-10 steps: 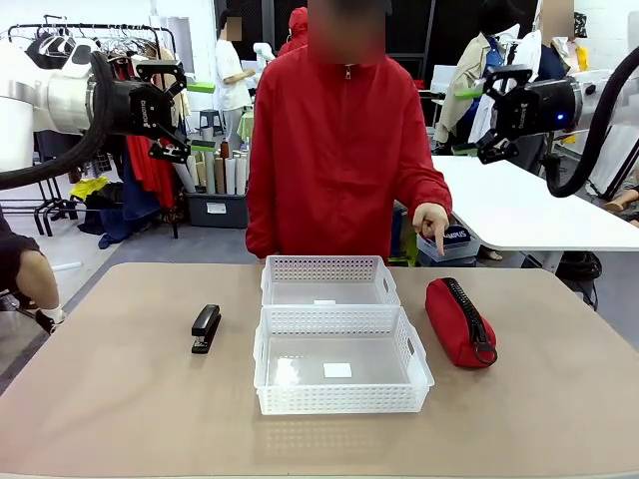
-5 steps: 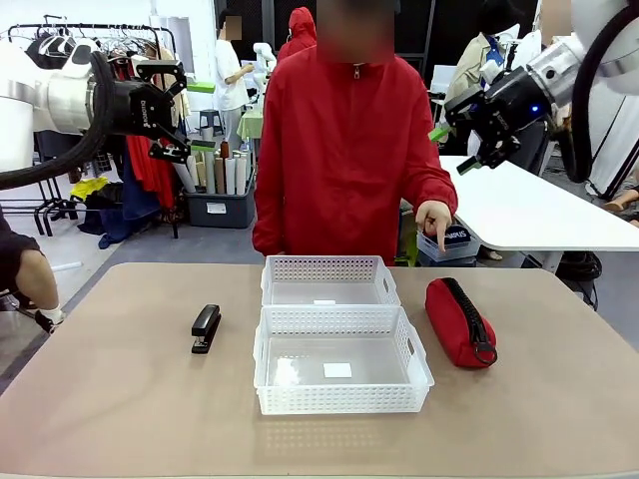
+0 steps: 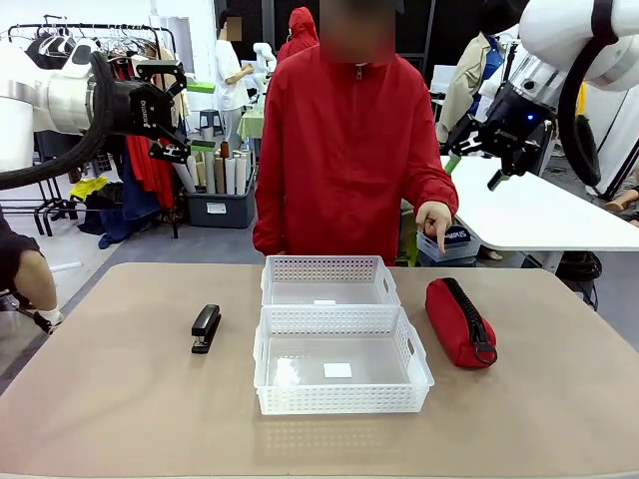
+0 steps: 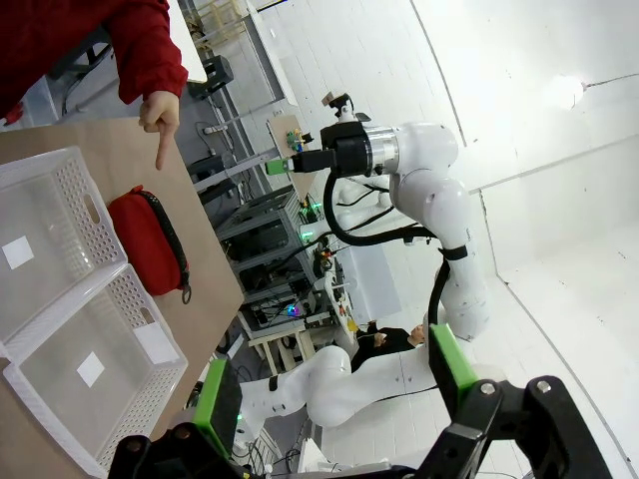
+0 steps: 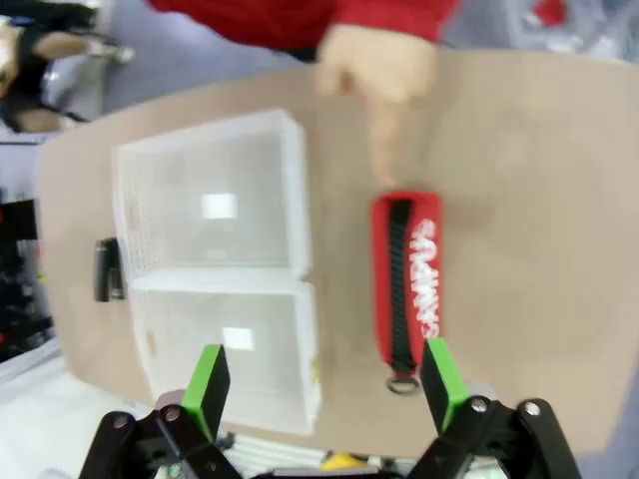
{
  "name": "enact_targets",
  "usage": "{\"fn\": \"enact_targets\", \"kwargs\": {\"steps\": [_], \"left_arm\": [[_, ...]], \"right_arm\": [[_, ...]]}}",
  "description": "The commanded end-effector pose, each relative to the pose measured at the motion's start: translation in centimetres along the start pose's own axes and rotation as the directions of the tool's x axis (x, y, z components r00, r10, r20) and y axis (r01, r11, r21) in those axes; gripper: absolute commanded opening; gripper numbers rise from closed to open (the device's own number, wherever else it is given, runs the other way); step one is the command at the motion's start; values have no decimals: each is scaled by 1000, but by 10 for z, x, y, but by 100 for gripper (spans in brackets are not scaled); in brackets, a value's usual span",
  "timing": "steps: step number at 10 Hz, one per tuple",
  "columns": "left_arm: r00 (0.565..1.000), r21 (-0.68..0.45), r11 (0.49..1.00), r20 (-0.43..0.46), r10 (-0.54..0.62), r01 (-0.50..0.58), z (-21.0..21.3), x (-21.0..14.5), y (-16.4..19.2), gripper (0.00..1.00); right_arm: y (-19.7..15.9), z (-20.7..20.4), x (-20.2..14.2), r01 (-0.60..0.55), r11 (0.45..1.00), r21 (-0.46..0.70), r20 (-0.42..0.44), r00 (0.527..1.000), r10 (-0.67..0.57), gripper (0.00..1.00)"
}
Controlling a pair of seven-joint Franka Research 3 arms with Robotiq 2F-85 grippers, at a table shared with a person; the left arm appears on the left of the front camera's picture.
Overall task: Distribute items into two baskets.
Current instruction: Pick up the Pencil pouch that the person points to.
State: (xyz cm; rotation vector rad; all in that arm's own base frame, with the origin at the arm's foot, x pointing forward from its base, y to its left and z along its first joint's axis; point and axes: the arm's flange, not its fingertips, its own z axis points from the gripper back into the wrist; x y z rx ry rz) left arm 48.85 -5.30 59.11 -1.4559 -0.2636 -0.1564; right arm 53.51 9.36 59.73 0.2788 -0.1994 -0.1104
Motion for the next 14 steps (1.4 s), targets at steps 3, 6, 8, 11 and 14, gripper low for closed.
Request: {"fn": "enact_targets", "kwargs": {"steps": [3,6,8,11,14], "left_arm": [[1000,-2,1000,0,-3,3,1,0,-2,100],[1000,-2,1000,0,-3,3,1,0,-2,100],[1000,-2,1000,0,-3,3,1,0,-2,100],[1000,-2,1000,0,-3,3,1,0,-2,100],[1000,-2,1000,0,-3,3,1,0,-2,100]], "right_arm": [[-5,-2,-3,20,997,-77,-22,1000,-21,100],[-8,-4,-4,21,993,-113,-37,999,-26,100],[-11,-58,-15,-25,977,-210,-75,997,9,100],[-14,-120,-30,-69,971,-230,-111,993,45,100],[-23,-172,-35,-56,968,-244,-112,993,29,100]]}}
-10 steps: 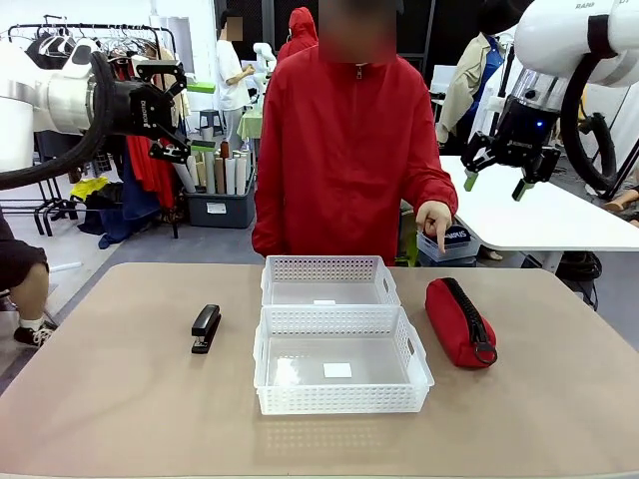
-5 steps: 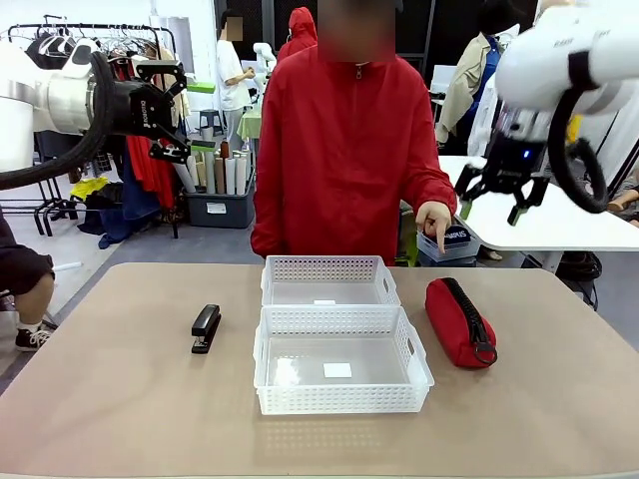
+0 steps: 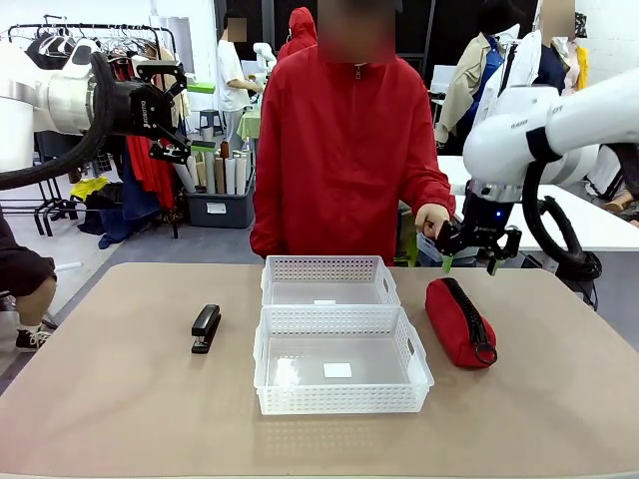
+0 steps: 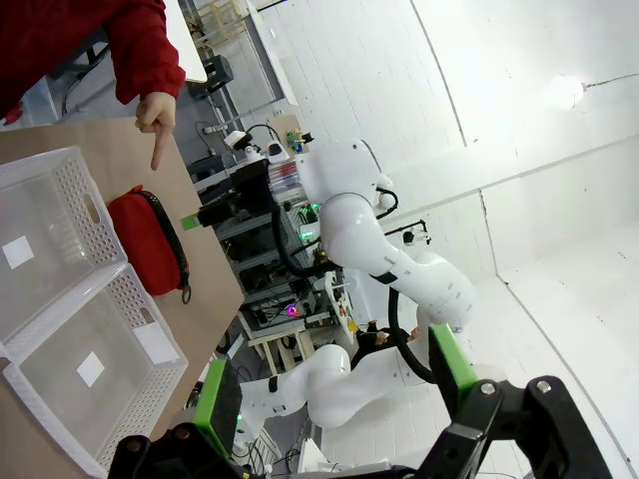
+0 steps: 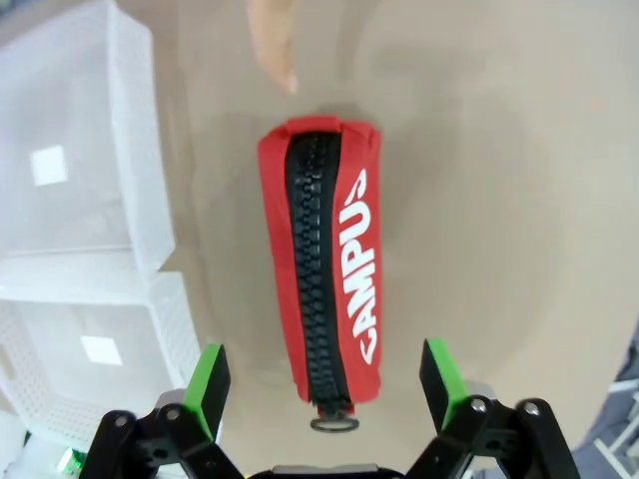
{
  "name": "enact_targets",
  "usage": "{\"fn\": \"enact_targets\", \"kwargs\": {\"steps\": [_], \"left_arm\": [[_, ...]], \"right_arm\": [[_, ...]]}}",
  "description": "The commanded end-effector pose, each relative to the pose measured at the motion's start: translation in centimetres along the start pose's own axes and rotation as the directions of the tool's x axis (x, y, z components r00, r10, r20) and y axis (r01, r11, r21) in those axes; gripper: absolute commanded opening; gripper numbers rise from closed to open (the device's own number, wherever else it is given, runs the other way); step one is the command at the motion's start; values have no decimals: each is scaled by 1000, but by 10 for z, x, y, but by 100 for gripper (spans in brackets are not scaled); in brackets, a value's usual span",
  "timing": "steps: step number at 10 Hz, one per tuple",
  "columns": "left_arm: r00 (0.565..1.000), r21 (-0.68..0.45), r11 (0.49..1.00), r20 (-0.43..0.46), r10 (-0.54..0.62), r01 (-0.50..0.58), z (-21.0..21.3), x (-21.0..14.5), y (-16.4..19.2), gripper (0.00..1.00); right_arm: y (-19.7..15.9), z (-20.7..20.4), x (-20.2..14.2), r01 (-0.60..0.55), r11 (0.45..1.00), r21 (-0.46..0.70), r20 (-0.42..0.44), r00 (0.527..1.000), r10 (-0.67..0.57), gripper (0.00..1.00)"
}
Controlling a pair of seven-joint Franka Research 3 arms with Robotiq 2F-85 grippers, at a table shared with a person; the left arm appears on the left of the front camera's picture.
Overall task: Distribute items into two baskets.
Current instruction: Pick up the Pencil pouch that the person points to.
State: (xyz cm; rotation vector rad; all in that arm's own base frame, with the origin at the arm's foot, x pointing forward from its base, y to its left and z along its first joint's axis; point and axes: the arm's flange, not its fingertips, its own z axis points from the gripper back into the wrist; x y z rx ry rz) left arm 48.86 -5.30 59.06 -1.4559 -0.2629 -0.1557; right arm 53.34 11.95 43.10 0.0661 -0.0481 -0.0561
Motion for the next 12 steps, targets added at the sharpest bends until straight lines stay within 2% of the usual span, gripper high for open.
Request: {"fn": "enact_targets", "kwargs": {"steps": [1,4,7,8,9,12], "left_arm": [[1000,-2,1000,0,-4,4,1,0,-2,100],[1000,-2,1000,0,-4,4,1,0,-2,100],[1000,-2,1000,0,-4,4,1,0,-2,100],[1000,-2,1000,0,-4,4,1,0,-2,100],[1000,-2,1000,0,-4,4,1,0,-2,100],[1000,-2,1000,0,-4,4,1,0,-2,100]], "right_arm": [[2,-18,4,19,999,-32,27,999,-18,100],[4,-50,8,17,997,-80,16,1000,-16,100],[1,-65,8,26,994,-103,-1,1000,-26,100],[1,-66,7,-3,996,-91,-26,1000,1,97],[2,-65,6,-25,997,-73,-59,998,21,77],[2,-63,5,-26,998,-61,-63,998,22,17]]}}
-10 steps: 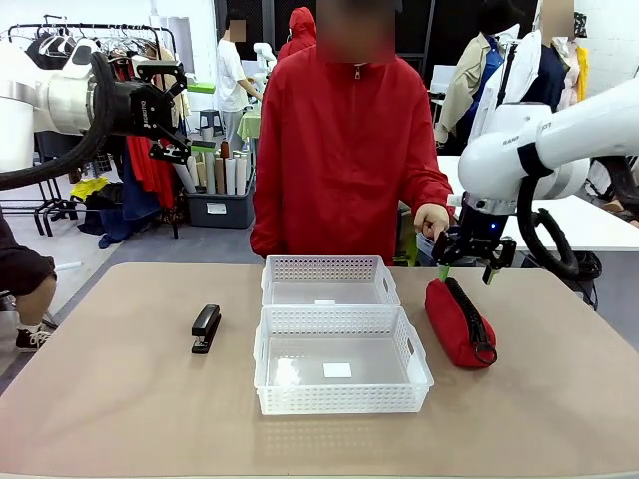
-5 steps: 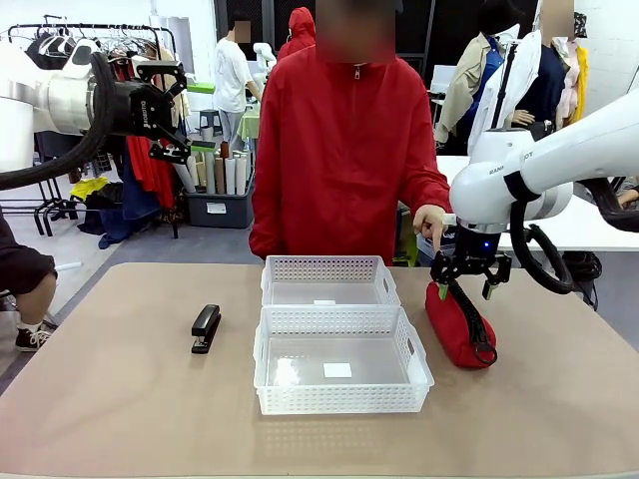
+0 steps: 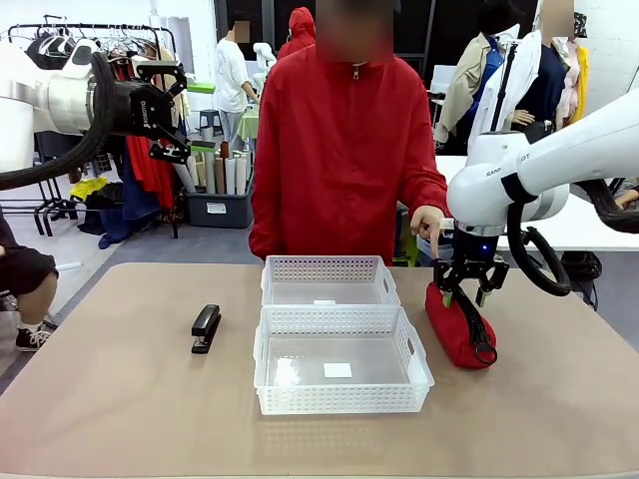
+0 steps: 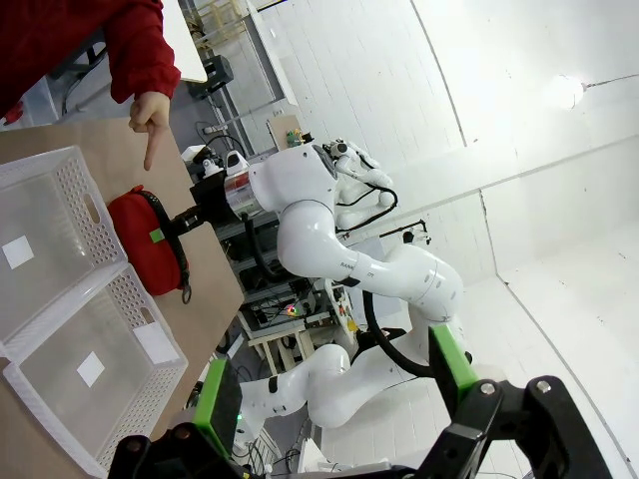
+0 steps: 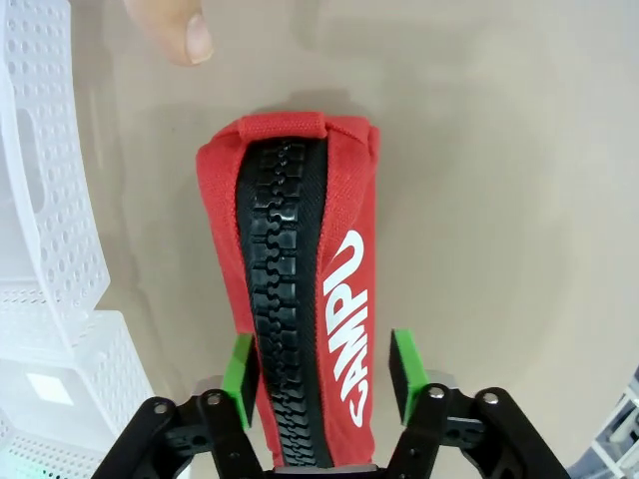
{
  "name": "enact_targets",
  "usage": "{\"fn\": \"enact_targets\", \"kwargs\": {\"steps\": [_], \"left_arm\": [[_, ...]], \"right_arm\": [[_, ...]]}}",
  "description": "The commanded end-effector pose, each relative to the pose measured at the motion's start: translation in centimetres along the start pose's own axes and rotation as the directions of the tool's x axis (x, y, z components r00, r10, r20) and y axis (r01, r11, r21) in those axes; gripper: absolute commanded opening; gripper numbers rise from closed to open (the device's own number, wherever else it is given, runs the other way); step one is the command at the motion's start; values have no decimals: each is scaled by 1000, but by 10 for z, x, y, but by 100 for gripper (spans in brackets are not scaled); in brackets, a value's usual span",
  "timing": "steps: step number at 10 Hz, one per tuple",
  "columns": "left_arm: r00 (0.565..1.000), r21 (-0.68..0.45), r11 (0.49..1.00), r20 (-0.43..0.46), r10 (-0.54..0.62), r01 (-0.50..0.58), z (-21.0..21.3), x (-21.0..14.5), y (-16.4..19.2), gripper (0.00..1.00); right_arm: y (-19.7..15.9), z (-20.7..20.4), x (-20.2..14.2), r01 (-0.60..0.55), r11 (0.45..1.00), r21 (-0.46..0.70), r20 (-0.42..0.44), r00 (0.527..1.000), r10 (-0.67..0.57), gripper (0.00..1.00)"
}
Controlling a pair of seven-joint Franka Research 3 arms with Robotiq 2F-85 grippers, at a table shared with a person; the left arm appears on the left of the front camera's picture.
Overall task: Distribute items into two baskets.
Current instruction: Pick up the Pencil pouch that the person points to.
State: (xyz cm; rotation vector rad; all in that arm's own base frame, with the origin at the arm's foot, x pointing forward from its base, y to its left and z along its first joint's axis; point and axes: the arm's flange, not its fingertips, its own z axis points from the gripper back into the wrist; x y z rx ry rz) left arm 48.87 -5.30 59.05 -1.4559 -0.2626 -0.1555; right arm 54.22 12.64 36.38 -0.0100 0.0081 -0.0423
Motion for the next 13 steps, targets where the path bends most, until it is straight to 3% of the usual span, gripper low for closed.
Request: {"fn": "enact_targets", "kwargs": {"steps": [1,7,13], "left_arm": [[1000,-2,1000,0,-5,5,1,0,-3,100],[1000,-2,1000,0,-5,5,1,0,-3,100],[1000,-2,1000,0,-5,5,1,0,-3,100]], "right_arm": [[-1,5,0,-5,1000,17,-11,1000,5,0],[-1,37,-5,-12,999,40,-69,997,15,0],[9,169,-16,-34,996,87,-28,999,36,0]]}}
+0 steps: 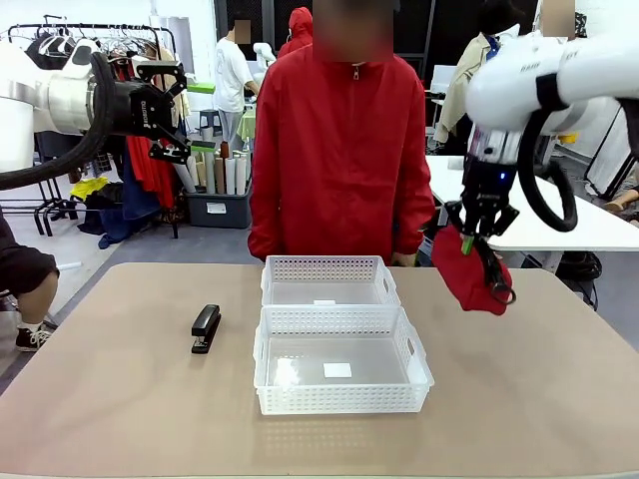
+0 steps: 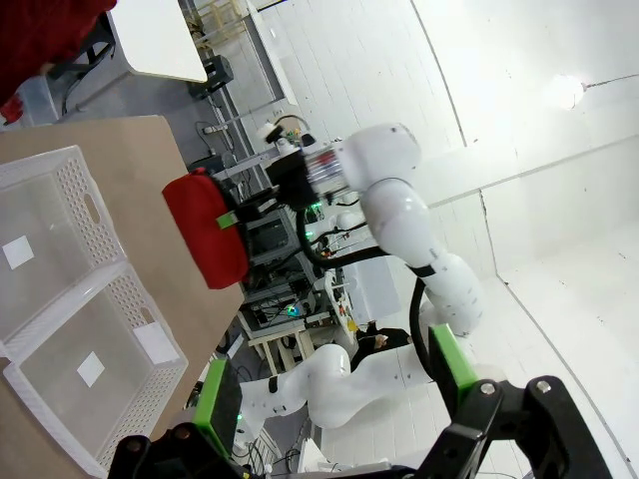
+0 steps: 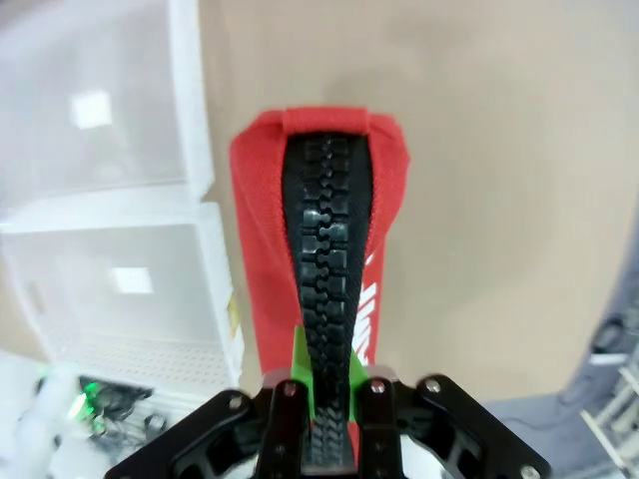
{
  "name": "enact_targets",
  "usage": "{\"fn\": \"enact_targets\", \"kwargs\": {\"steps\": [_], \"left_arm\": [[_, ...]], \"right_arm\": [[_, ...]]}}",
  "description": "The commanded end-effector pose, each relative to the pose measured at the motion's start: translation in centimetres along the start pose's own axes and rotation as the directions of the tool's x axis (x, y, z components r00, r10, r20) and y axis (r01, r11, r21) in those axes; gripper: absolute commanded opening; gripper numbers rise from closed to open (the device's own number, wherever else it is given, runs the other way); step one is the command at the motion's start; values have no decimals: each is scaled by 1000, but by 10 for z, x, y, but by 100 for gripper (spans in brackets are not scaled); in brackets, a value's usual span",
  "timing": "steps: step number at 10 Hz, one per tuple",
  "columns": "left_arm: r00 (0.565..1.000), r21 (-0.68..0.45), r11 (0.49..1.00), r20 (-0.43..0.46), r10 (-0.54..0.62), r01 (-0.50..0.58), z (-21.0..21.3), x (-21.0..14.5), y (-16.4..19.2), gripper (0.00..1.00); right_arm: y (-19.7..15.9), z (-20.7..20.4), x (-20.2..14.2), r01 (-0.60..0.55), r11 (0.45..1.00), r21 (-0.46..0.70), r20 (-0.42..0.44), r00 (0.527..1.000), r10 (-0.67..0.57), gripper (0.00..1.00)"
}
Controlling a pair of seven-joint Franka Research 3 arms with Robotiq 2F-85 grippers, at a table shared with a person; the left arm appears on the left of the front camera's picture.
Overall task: Distribute items into two baskets.
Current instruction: Pick up the Pencil pouch that the person points to.
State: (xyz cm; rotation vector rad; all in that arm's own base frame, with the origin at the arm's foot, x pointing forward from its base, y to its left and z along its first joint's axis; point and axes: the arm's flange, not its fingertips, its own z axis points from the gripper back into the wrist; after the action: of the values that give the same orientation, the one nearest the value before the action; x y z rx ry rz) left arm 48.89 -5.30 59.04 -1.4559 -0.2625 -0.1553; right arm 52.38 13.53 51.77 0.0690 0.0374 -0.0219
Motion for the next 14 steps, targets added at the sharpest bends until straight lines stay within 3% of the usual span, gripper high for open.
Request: {"fn": "enact_targets", "kwargs": {"steps": [1,7,12,14], "left_arm": [[1000,-2,1000,0,-5,5,1,0,-3,100],[1000,-2,1000,0,-5,5,1,0,-3,100],[1000,-2,1000,0,-5,5,1,0,-3,100],[1000,-2,1000,0,-5,5,1,0,-3,100]], "right_arm": [[10,44,0,-21,1000,2,24,999,21,0],[41,179,-19,-75,997,15,122,990,73,0],[40,244,-34,-23,999,24,251,968,16,0],[32,261,-41,-20,1000,20,250,968,14,0]]}}
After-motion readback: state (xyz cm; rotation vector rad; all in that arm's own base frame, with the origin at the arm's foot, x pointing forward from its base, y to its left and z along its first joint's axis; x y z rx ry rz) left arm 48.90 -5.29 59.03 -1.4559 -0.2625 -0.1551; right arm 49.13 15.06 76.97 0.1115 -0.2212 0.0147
